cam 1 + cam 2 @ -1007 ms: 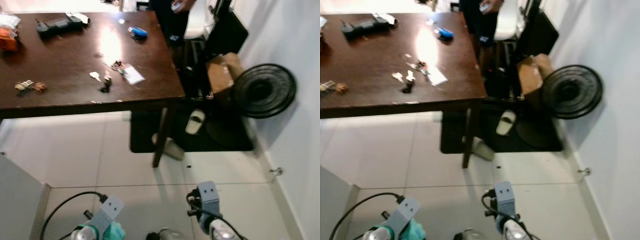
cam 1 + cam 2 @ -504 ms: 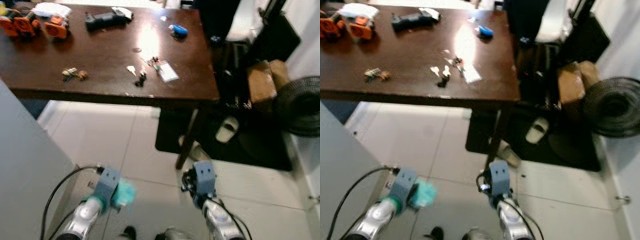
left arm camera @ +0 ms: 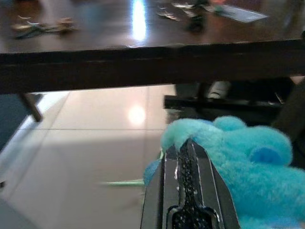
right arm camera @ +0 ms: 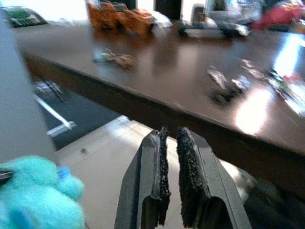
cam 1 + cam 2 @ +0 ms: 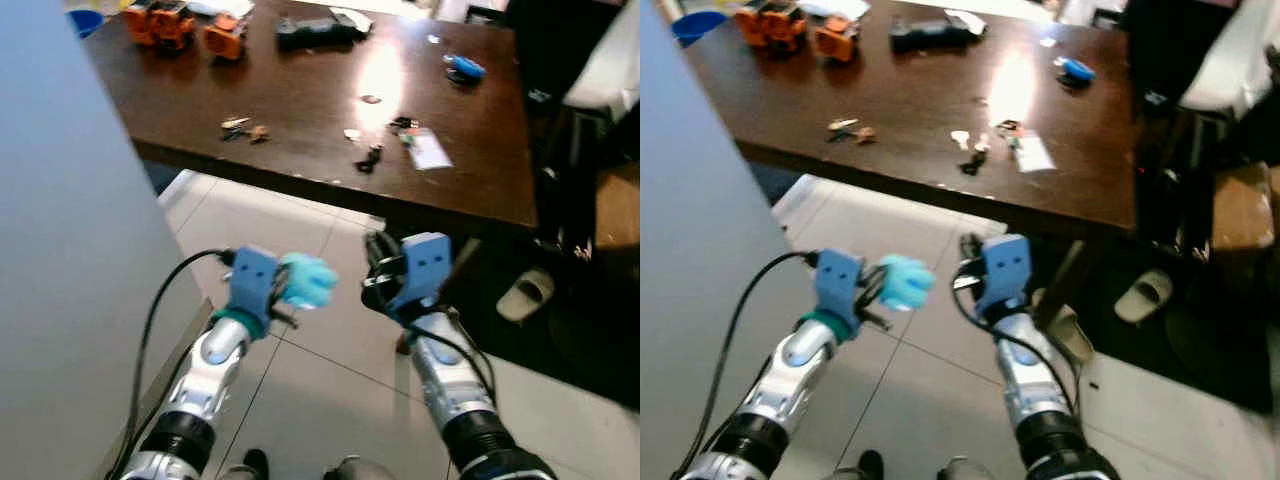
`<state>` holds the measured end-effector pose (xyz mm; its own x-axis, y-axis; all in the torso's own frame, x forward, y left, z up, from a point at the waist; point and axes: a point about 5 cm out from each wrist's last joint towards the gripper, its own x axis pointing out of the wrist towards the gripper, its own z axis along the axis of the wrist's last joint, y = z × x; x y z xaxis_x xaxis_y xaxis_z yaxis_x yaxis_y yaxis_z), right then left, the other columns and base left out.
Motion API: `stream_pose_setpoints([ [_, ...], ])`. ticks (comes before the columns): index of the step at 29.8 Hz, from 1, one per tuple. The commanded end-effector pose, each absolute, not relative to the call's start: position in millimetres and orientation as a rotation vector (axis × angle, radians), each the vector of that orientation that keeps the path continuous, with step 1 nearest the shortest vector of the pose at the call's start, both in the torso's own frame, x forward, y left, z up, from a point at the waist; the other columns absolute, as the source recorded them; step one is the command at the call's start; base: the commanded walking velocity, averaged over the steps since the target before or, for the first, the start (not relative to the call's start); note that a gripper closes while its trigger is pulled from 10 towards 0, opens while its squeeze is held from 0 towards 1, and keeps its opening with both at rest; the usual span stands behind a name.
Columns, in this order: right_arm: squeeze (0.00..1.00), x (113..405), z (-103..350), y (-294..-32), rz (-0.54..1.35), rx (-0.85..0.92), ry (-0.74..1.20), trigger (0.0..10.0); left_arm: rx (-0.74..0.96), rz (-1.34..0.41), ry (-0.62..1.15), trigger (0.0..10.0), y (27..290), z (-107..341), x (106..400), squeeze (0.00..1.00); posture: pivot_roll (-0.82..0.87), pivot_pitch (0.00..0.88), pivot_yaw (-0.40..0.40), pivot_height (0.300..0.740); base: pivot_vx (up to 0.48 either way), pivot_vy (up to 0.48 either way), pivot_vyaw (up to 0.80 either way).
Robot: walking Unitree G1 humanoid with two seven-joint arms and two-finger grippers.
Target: Hang keys on a hook
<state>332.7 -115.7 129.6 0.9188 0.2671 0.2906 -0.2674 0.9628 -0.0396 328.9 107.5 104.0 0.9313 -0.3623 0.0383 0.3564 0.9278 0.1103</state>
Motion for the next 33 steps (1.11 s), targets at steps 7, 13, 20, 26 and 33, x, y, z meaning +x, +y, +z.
stream_pose_setpoints([
  [7, 0.0, 330, 180, -113, 0.298, 0.006, -0.466, 10.0, 0.035, -0.389, -0.205, 10.0, 88, 155, 333, 0.0, -0.2, 0.09, -0.001, 0.74, 0.0, 0.0, 0.78],
  [13, 0.0, 327, 204, -109, 0.332, 0.027, -0.531, 10.0, -0.022, -0.279, -0.316, 10.0, 93, 196, 341, 0.0, -0.2, 0.094, 0.001, 0.74, 0.0, 0.0, 0.78],
  [20, 0.0, 319, 213, -101, 0.394, 0.063, -0.547, 10.0, -0.015, -0.212, -0.431, 10.0, 101, 238, 342, 0.0, -0.2, 0.099, -0.002, 0.74, 0.0, 0.0, 0.78],
  [26, 0.0, 316, 219, -98, 0.417, 0.085, -0.553, 10.0, 0.009, -0.16, -0.506, 10.0, 108, 262, 341, 0.0, -0.2, 0.099, -0.002, 0.74, 0.0, 0.0, 0.77],
  [33, 0.0, 313, 213, -96, 0.439, 0.096, -0.511, 10.0, 0.132, -0.008, -0.721, 10.0, 124, 311, 335, 0.0, -0.2, 0.101, -0.002, 0.74, 0.0, 0.0, 0.77],
])
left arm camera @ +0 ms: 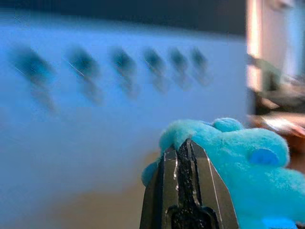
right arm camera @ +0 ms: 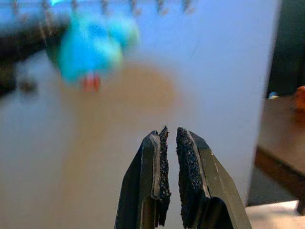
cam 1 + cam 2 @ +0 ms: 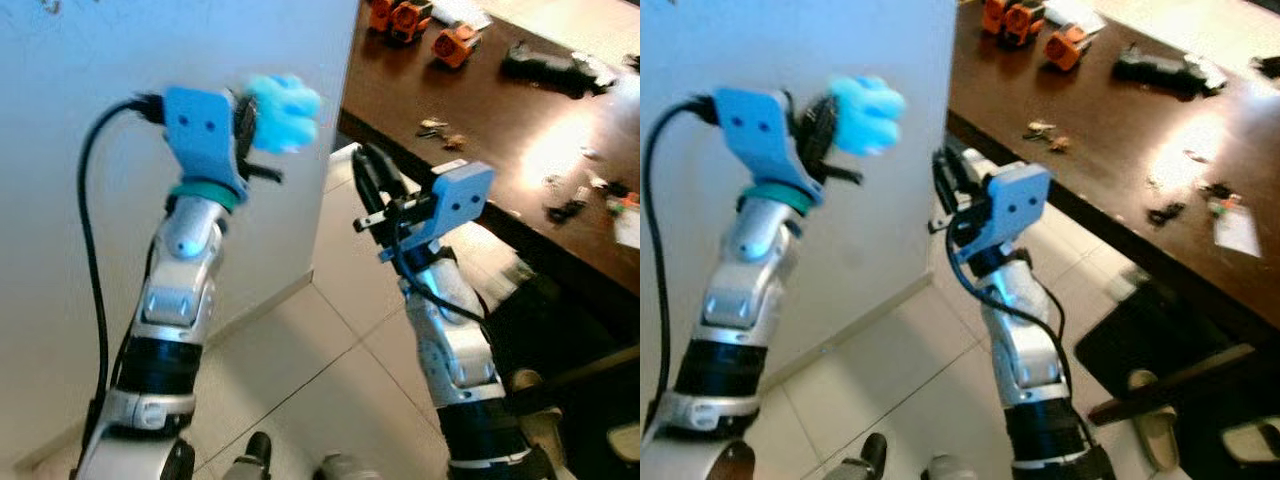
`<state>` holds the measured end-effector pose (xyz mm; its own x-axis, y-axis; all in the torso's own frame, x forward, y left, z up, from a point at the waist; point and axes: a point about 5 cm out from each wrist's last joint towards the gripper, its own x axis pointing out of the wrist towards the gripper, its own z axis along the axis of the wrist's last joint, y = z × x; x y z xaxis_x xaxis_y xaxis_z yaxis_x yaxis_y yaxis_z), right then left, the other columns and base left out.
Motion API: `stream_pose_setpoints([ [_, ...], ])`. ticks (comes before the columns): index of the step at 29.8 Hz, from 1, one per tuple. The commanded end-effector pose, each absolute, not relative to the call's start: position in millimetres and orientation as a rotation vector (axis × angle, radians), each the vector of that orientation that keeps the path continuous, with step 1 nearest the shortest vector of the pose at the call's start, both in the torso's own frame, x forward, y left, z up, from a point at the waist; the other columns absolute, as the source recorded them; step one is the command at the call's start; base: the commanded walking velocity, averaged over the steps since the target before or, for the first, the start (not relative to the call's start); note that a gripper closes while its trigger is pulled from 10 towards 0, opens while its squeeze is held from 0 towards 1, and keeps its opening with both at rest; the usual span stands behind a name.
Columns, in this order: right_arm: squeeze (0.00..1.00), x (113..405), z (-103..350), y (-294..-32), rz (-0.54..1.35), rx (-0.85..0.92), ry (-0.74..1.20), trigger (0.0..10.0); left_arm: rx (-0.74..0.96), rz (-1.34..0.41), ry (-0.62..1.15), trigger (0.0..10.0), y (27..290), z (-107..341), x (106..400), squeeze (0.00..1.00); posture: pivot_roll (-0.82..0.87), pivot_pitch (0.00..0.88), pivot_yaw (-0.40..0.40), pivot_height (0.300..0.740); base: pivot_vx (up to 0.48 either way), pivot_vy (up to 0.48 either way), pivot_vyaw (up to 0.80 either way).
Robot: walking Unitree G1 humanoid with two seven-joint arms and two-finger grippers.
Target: Hang keys on a hook
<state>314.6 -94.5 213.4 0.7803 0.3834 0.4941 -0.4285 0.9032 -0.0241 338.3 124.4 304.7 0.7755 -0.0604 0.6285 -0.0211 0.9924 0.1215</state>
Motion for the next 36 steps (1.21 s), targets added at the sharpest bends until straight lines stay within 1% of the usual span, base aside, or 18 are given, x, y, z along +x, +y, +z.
stream_pose_setpoints([
  [1, 0.0, 313, 210, -96, 0.437, 0.096, -0.501, 10.0, 0.137, 0.005, -0.755, 10.0, 125, 318, 332, 0.0, -0.2, 0.103, -0.002, 0.74, 0.0, 0.0, 0.77],
  [3, 0.0, 312, 209, -97, 0.436, 0.096, -0.491, 10.0, 0.134, 0.015, -0.778, 10.0, 127, 323, 329, 0.0, -0.2, 0.103, -0.002, 0.74, 0.0, 0.0, 0.77],
  [4, 0.0, 312, 205, -99, 0.43, 0.096, -0.473, 10.0, 0.145, 0.032, -0.836, 10.0, 128, 335, 322, 0.0, -0.2, 0.104, -0.002, 0.74, 0.0, 0.0, 0.77],
  [11, 0.0, 313, 196, -101, 0.421, 0.094, -0.432, 10.0, 0.17, 0.029, -0.904, 10.0, 122, 349, 315, 0.0, -0.2, 0.103, -0.003, 0.74, 0.0, 0.0, 0.73],
  [14, 0.0, 314, 186, -102, 0.412, 0.11, -0.389, 10.0, 0.161, 0.011, -0.916, 10.0, 118, 353, 314, 0.0, -0.2, 0.103, -0.002, 0.74, 0.0, 0.0, 0.0],
  [15, 0.0, 315, 176, -103, 0.399, 0.114, -0.352, 10.0, 0.162, -0.006, -0.923, 10.0, 115, 355, 313, 0.0, -0.19, 0.103, -0.002, 0.74, 0.0, 0.0, 0.0],
  [19, 0.0, 316, 165, -105, 0.386, 0.116, -0.314, 10.0, 0.168, -0.022, -0.928, 10.0, 112, 355, 313, 0.0, -0.19, 0.103, -0.001, 0.74, 0.0, 0.0, 0.0],
  [21, 0.0, 317, 141, -113, 0.325, 0.113, -0.227, 10.0, 0.188, -0.085, -0.921, 10.0, 102, 352, 313, 0.0, -0.2, 0.105, 0.002, 0.74, 0.0, 0.0, 0.0],
  [23, 0.0, 315, 128, -118, 0.29, 0.119, -0.185, 10.0, 0.201, -0.13, -0.907, 10.0, 94, 348, 314, 0.0, -0.2, 0.106, 0.004, 0.74, 0.0, 0.0, 0.0],
  [28, 0.0, 314, 127, -120, 0.281, 0.124, -0.185, 10.0, 0.208, -0.166, -0.89, 10.0, 89, 344, 315, 0.0, -0.2, 0.106, 0.007, 0.74, 0.0, 0.0, 0.0],
  [32, 0.0, 314, 126, -123, 0.272, 0.112, -0.19, 10.0, 0.276, -0.255, -0.805, 10.0, 80, 318, 319, 0.0, -0.21, 0.103, 0.012, 0.74, 0.0, 0.0, 0.0],
  [33, 0.0, 314, 126, -123, 0.272, 0.112, -0.19, 10.0, 0.276, -0.255, -0.805, 10.0, 80, 318, 319, 0.0, -0.21, 0.103, 0.012, 0.74, 0.0, 0.0, 0.0],
  [34, 0.0, 314, 124, -124, 0.272, 0.095, -0.185, 10.0, 0.312, -0.278, -0.776, 10.0, 77, 306, 321, 0.0, -0.21, 0.103, 0.012, 0.74, 0.0, 0.0, 0.0],
  [36, 0.0, 314, 123, -124, 0.271, 0.09, -0.185, 10.0, 0.318, -0.282, -0.77, 10.0, 77, 304, 321, 0.0, -0.21, 0.103, 0.012, 0.74, 0.0, 0.0, 0.0],
])
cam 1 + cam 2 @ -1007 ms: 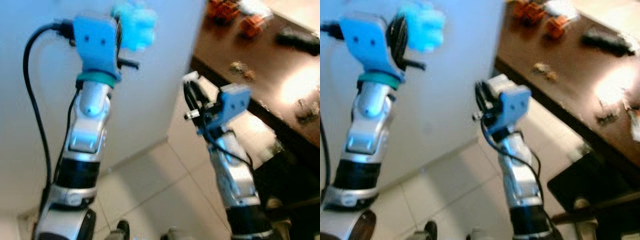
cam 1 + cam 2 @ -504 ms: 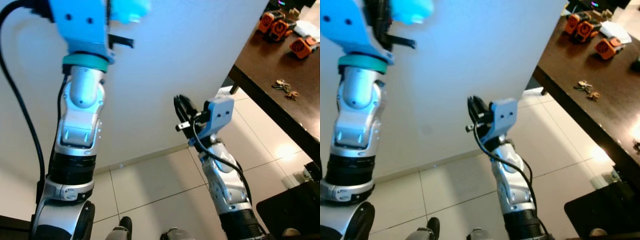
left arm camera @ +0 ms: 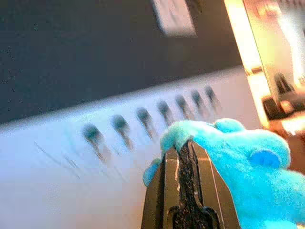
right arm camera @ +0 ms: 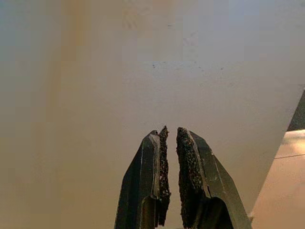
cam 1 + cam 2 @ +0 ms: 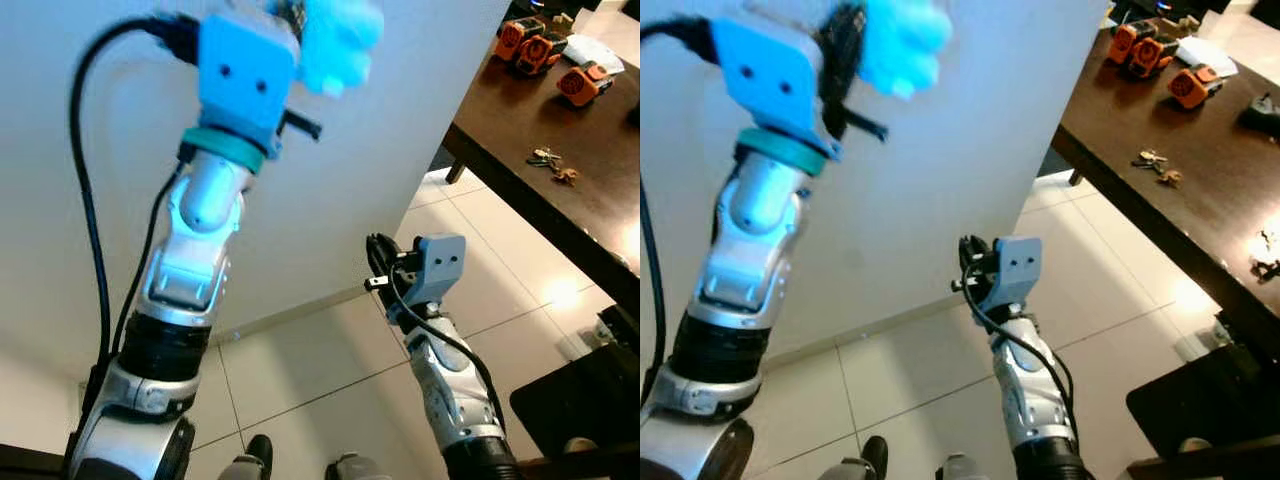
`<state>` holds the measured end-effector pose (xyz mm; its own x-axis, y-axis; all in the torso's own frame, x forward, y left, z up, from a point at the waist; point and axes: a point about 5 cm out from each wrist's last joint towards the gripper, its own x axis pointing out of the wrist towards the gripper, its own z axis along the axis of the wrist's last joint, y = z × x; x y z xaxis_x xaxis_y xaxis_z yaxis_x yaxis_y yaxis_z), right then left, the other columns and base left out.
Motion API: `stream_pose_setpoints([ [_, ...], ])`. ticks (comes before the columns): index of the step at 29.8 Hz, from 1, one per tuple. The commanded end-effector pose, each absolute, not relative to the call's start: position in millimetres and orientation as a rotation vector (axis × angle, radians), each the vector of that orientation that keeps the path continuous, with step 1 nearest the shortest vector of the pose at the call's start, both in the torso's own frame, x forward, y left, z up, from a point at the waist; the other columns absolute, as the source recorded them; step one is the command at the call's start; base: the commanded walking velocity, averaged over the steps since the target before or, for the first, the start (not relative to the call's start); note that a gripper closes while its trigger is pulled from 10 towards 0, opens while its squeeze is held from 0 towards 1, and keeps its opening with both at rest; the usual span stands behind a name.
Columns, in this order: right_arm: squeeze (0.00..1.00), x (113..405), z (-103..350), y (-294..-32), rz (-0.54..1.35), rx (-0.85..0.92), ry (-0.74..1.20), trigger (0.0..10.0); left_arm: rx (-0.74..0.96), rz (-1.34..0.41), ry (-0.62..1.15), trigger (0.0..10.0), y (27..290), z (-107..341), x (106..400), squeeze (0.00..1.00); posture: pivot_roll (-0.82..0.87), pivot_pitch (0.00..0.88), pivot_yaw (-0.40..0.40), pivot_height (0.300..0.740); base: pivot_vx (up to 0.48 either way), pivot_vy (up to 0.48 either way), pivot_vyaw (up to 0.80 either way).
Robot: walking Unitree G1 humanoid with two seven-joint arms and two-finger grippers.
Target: Hang keys on a hook
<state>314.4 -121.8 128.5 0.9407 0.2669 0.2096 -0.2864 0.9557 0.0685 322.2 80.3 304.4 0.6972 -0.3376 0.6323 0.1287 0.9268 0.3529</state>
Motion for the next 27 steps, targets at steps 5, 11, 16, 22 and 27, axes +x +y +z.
stream_pose_setpoints([
  [5, 0.0, 311, 118, -122, 0.285, 0.086, -0.18, 10.0, 0.259, -0.264, -0.674, 10.0, 78, 286, 326, 0.0, -0.21, 0.103, 0.009, 0.74, 0.0, 0.0, 0.0],
  [11, 0.0, 309, 106, -121, 0.3, 0.074, -0.138, 10.0, 0.294, -0.244, -0.575, 10.0, 91, 260, 332, 0.0, -0.21, 0.097, 0.011, 0.74, 0.0, 0.0, 0.0],
  [16, 0.0, 297, 64, -128, 0.309, 0.004, 0.022, 10.0, 0.42, -0.344, -0.335, 10.0, 101, 187, 329, 0.0, -0.2, 0.098, 0.007, 0.74, 0.0, 0.0, 0.0],
  [22, 0.0, 269, 9, -141, 0.285, -0.023, 0.265, 10.0, 0.478, -0.362, 0.052, 10.0, 121, 84, 312, 0.0, -0.2, 0.105, 0.004, 0.74, 0.0, 0.0, 0.0],
  [27, 0.0, 241, -30, -152, 0.243, -0.047, 0.47, 10.0, 0.576, -0.383, 0.354, 10.0, 136, 11, 282, 0.0, -0.2, 0.108, 0.003, 0.74, 0.0, 0.0, 0.0],
])
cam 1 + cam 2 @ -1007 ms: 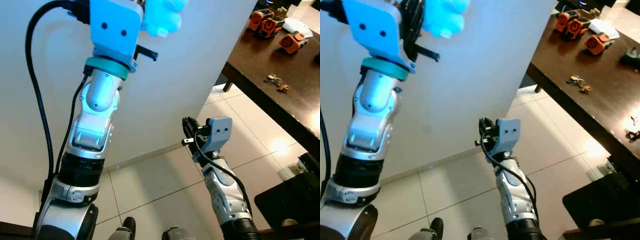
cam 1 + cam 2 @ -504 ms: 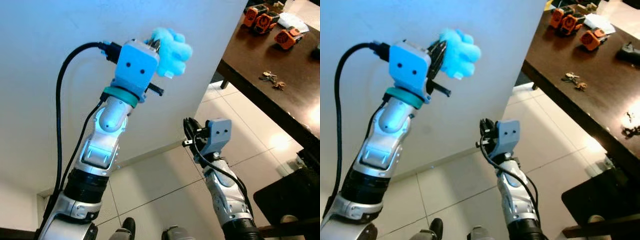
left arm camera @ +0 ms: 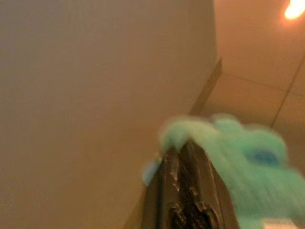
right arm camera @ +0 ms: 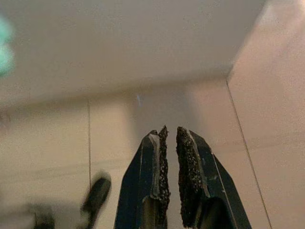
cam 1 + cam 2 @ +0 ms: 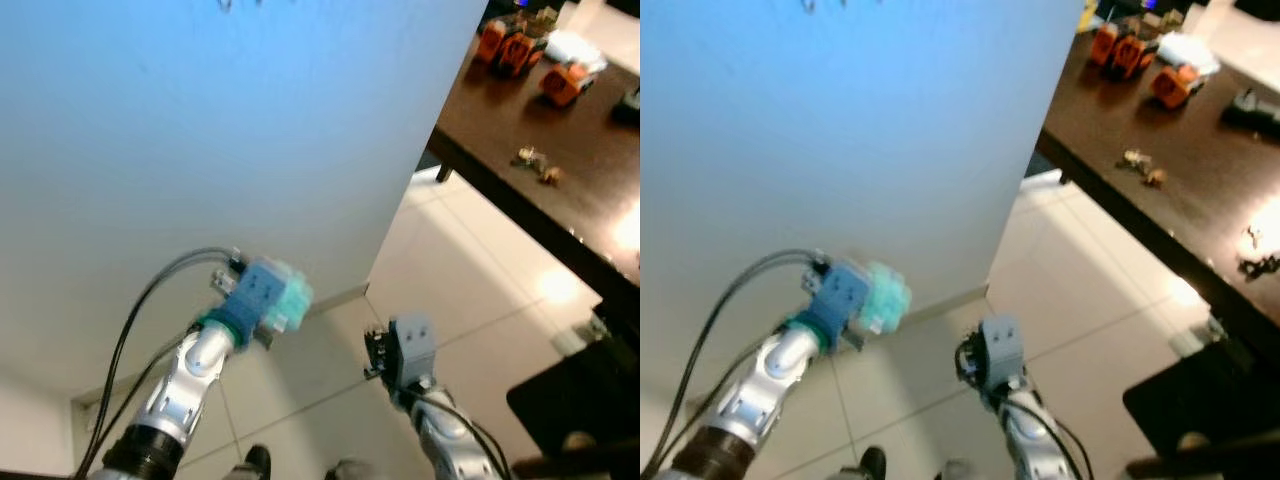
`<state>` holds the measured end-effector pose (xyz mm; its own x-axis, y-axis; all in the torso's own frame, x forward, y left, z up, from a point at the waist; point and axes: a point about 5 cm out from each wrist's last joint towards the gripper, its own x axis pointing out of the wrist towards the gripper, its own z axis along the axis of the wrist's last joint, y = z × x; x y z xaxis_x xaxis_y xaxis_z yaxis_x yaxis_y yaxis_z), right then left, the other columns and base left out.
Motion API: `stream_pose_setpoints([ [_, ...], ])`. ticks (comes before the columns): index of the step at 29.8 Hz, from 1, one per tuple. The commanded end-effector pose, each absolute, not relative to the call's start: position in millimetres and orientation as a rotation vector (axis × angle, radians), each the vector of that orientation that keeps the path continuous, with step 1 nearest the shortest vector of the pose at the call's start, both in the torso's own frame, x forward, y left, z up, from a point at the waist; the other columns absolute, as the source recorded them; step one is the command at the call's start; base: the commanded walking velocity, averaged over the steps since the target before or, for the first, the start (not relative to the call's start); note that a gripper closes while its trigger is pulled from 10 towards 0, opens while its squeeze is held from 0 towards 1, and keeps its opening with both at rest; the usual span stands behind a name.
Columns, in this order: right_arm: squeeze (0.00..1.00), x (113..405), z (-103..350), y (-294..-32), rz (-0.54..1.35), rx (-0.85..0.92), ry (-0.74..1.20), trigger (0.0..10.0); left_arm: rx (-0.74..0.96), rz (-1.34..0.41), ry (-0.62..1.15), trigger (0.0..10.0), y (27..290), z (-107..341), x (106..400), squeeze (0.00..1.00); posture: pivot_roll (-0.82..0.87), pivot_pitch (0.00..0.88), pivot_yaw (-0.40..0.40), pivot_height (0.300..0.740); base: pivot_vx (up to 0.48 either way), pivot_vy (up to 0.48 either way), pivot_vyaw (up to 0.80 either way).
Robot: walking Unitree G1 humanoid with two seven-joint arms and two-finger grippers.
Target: Hang keys on a hook
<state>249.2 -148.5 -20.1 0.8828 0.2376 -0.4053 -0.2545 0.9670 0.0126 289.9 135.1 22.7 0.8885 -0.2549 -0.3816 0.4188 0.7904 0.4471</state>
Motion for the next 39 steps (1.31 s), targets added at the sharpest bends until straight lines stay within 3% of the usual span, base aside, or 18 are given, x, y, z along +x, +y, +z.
stream_pose_setpoints([
  [1, 0.0, 235, -36, -153, 0.235, -0.05, 0.507, 10.0, 0.603, -0.39, 0.416, 10.0, 140, -3, 273, 0.0, -0.2, 0.108, 0.003, 0.74, 0.0, 0.0, 0.0],
  [7, 0.0, 231, -40, -151, 0.244, -0.052, 0.519, 10.0, 0.628, -0.42, 0.513, 10.0, 145, -24, 256, 0.0, -0.21, 0.108, 0.006, 0.74, 0.131, 0.0, 0.0],
  [39, 0.0, 243, -34, -148, 0.25, -0.06, 0.466, 10.0, 0.608, -0.401, 0.452, 10.0, 141, -20, 267, 0.0, -0.2, 0.111, 0.001, 0.74, 0.274, 0.0, 0.0],
])
